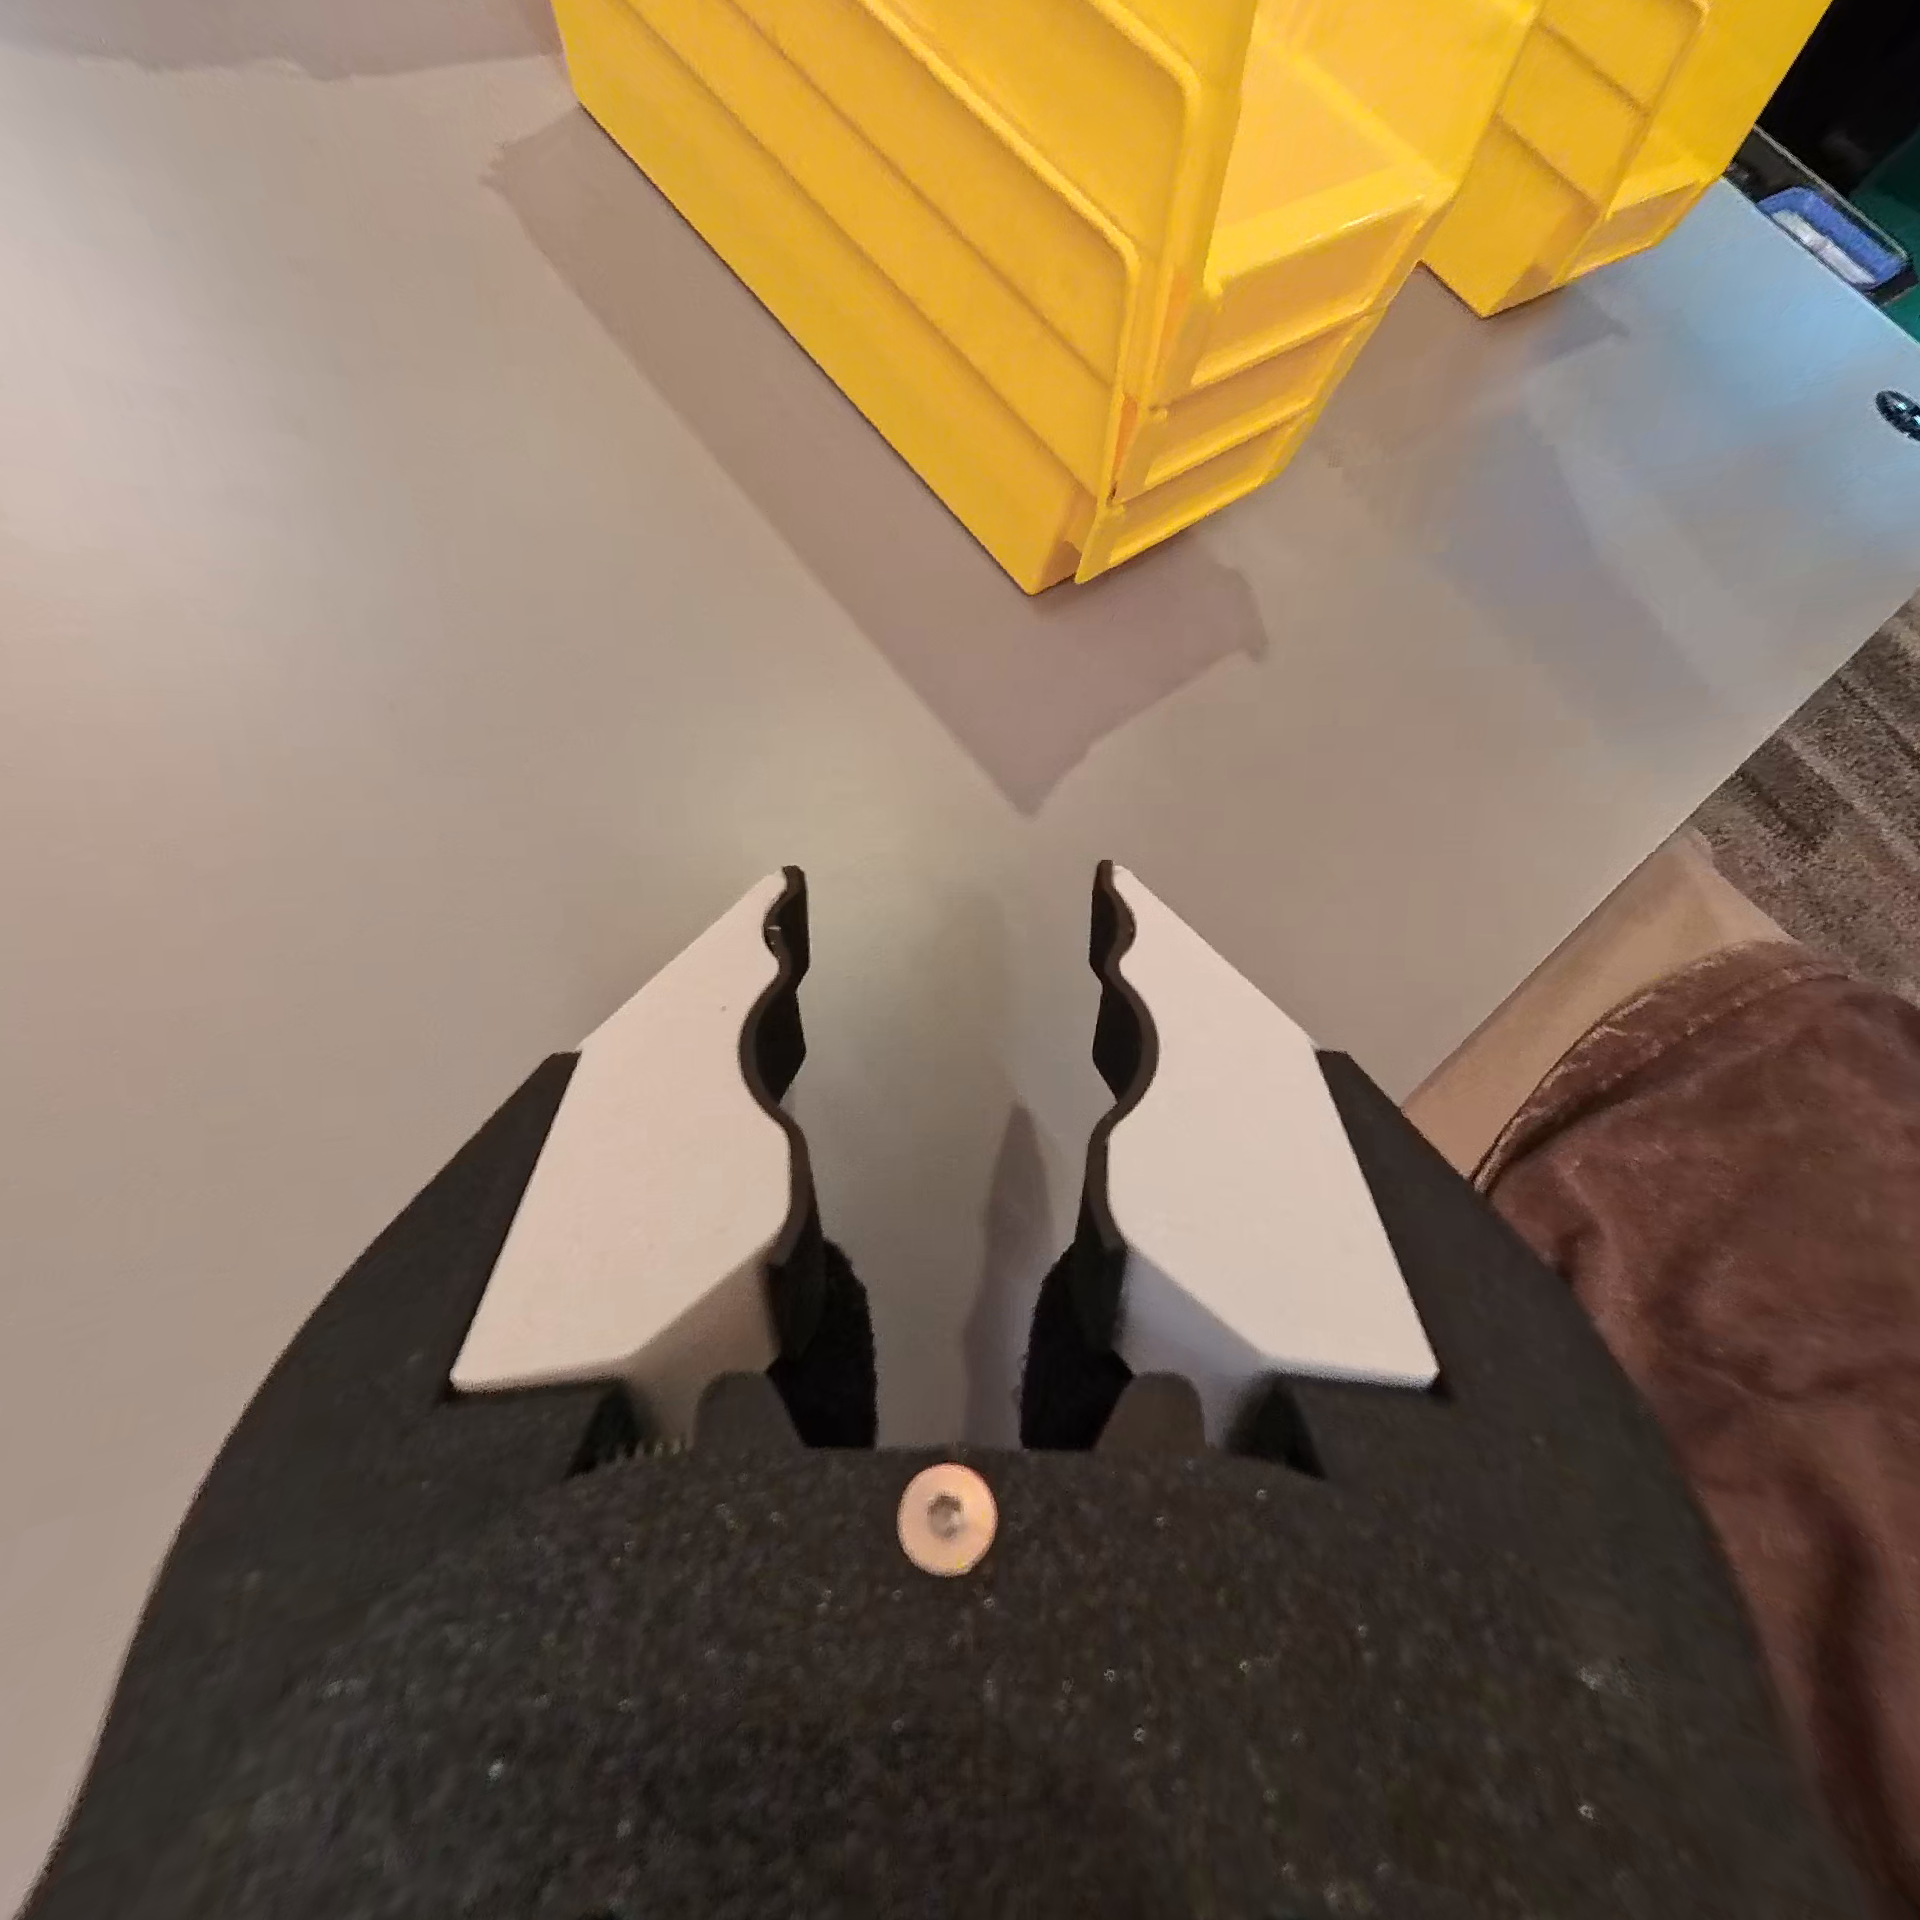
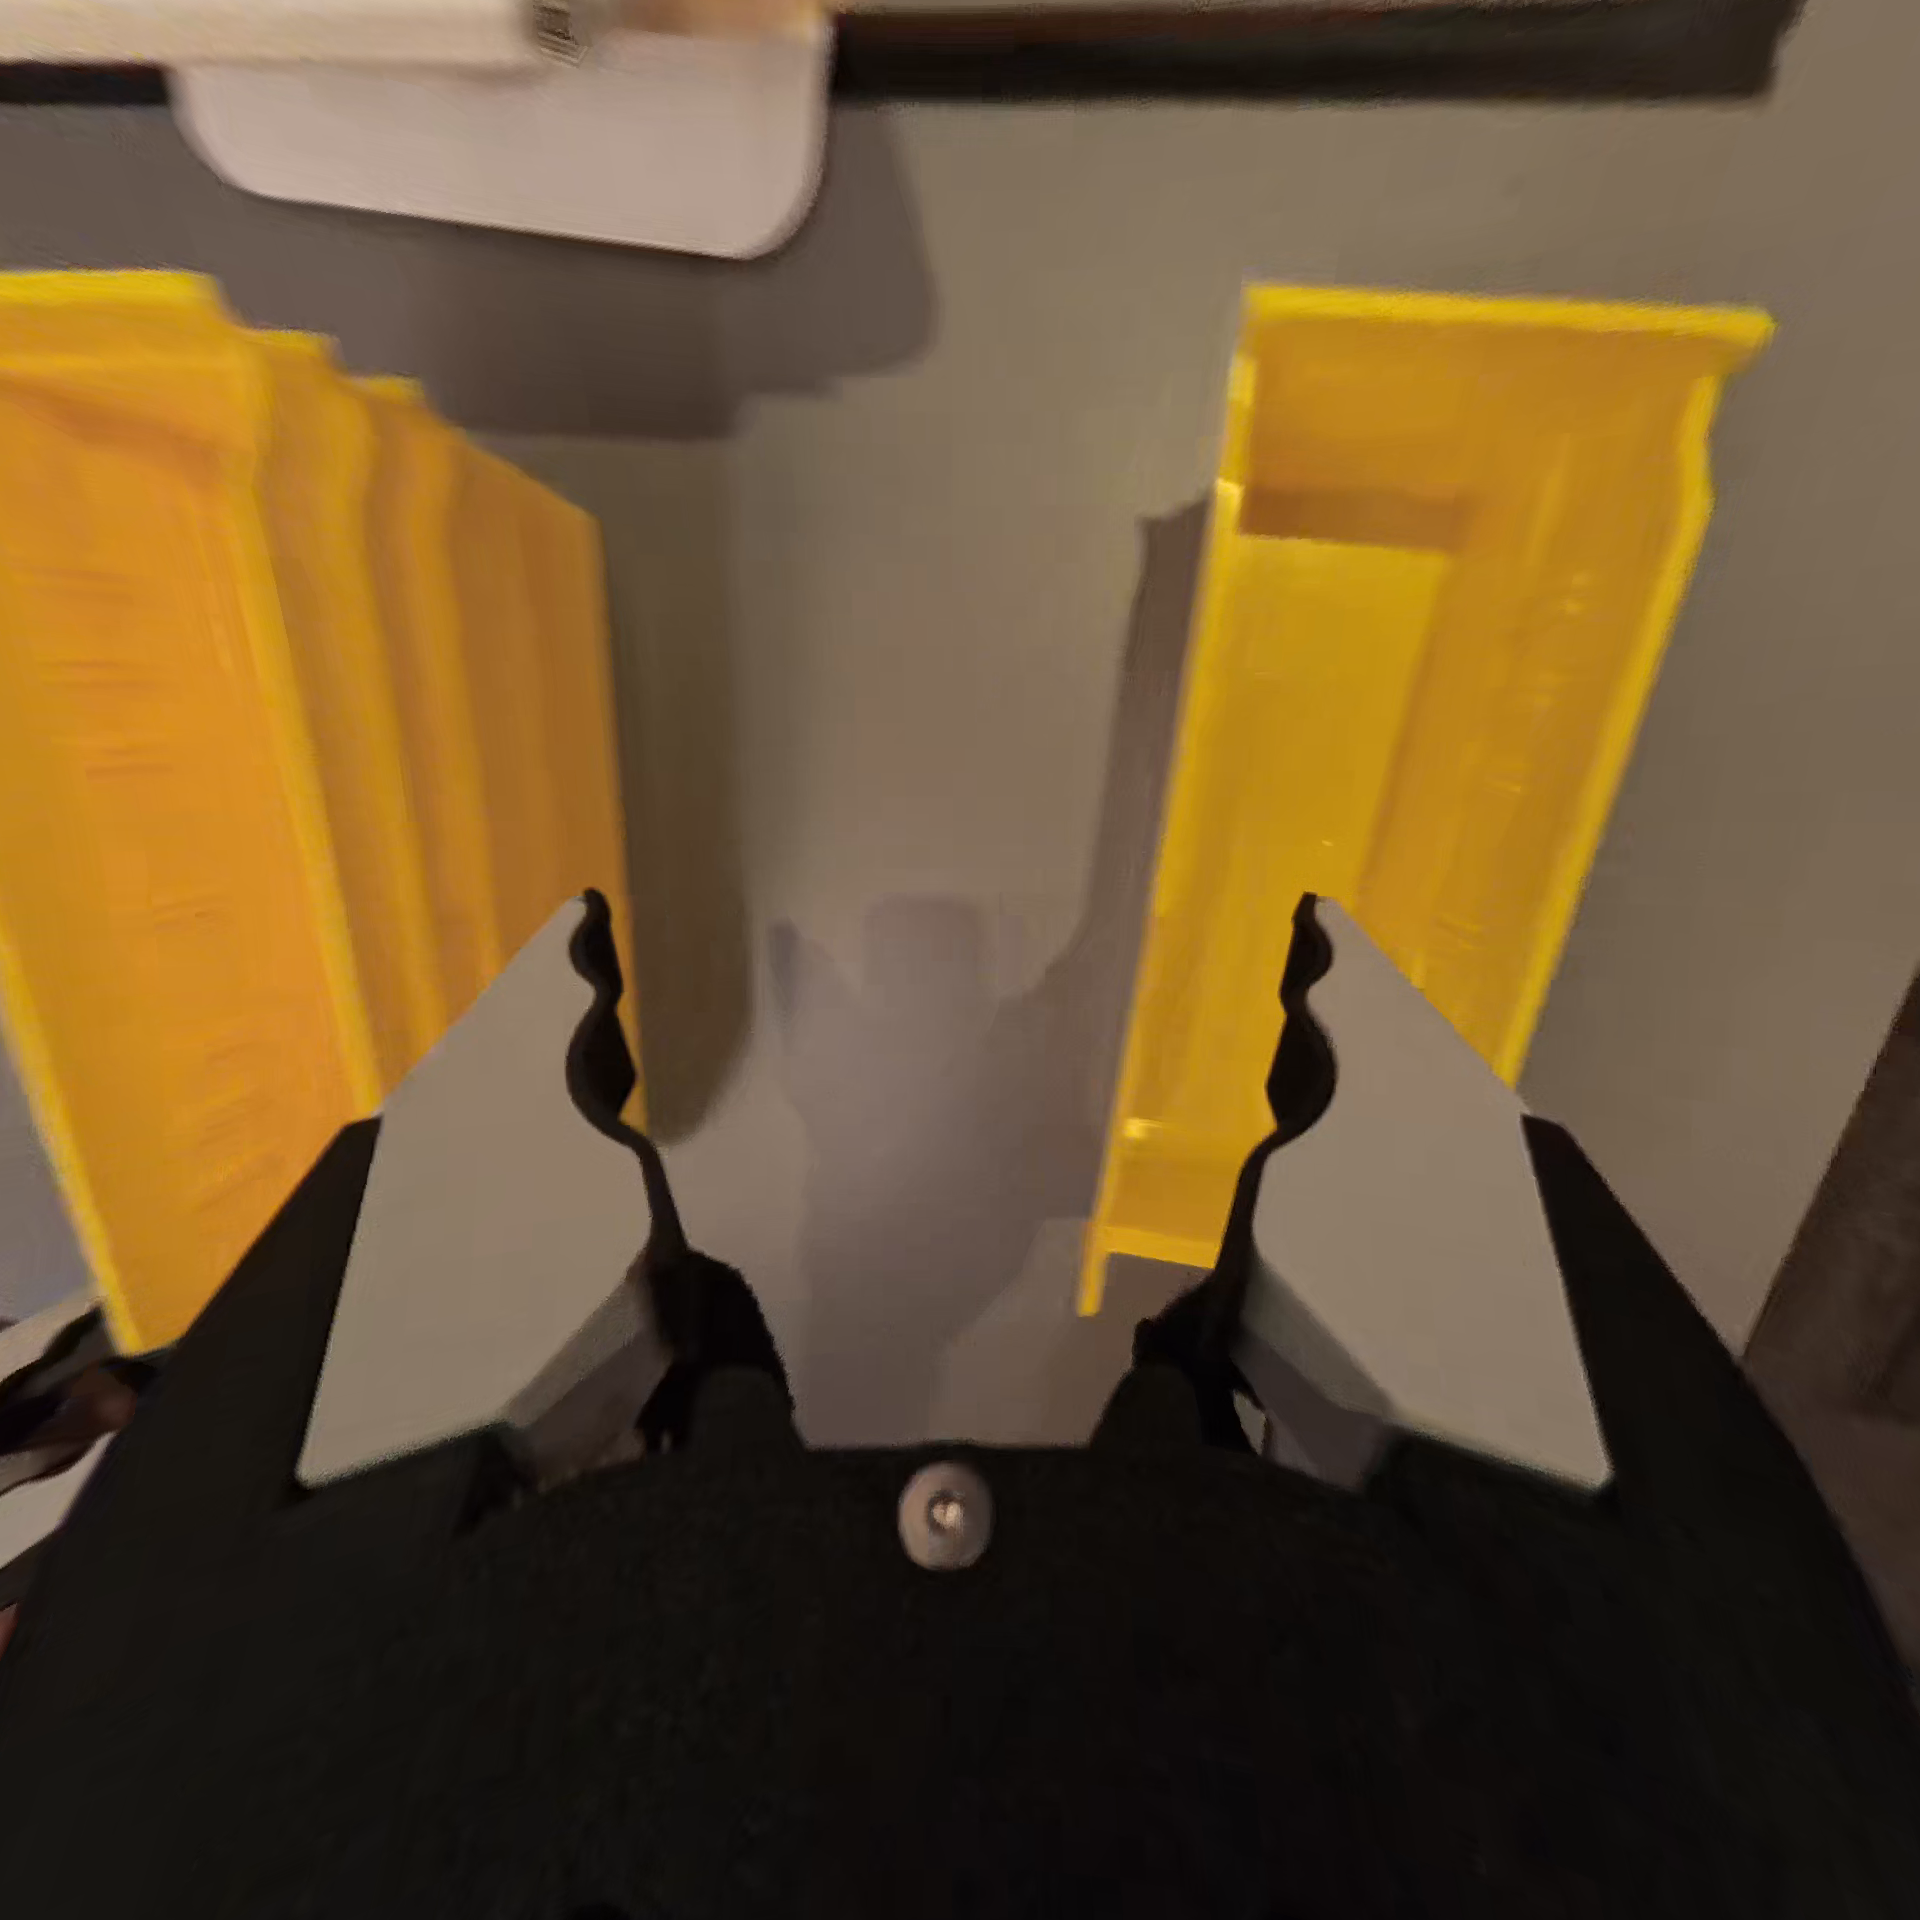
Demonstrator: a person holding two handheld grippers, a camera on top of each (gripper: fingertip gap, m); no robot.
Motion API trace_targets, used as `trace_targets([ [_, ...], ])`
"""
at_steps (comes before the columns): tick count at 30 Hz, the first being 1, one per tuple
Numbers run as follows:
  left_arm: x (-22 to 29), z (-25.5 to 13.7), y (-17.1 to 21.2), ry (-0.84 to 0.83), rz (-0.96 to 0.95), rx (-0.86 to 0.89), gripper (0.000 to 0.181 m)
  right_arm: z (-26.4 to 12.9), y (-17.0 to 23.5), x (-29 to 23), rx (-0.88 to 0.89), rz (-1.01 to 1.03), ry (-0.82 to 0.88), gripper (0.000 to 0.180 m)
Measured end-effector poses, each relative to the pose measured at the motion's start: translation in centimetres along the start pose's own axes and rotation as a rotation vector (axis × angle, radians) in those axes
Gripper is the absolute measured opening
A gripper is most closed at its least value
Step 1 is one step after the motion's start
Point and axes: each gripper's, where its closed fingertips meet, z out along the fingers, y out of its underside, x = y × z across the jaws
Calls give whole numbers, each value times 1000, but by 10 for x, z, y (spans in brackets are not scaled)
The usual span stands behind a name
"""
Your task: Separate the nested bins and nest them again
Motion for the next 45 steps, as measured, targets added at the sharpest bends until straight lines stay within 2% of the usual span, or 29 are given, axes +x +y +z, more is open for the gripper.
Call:
trace_targets([
  [3,3,1,1,3,17,-10,53,-15,-3,-72,22,-62,-79,126],
  [6,6,2,2,6,31,-15,53,-14,6,-146,5,-119,-153,127],
  [11,7,1,1,-2,45,-8,53,19,33,-211,-74,-188,-68,133],
  [16,6,-2,-1,7,22,4,53,45,39,-207,-100,-163,95,134],
  [23,7,4,-6,45,-16,9,53,45,29,-191,-73,-174,198,138],
  [28,11,7,-5,47,4,-2,53,51,37,-193,-111,-134,141,139],
  [34,11,6,-5,48,4,-2,53,65,48,-192,-157,-152,162,138],
  [39,9,6,-5,50,-8,0,52,64,48,-196,-158,-134,127,119],
  [45,13,8,-4,54,6,-9,53,61,48,-197,-169,-132,131,104],
])
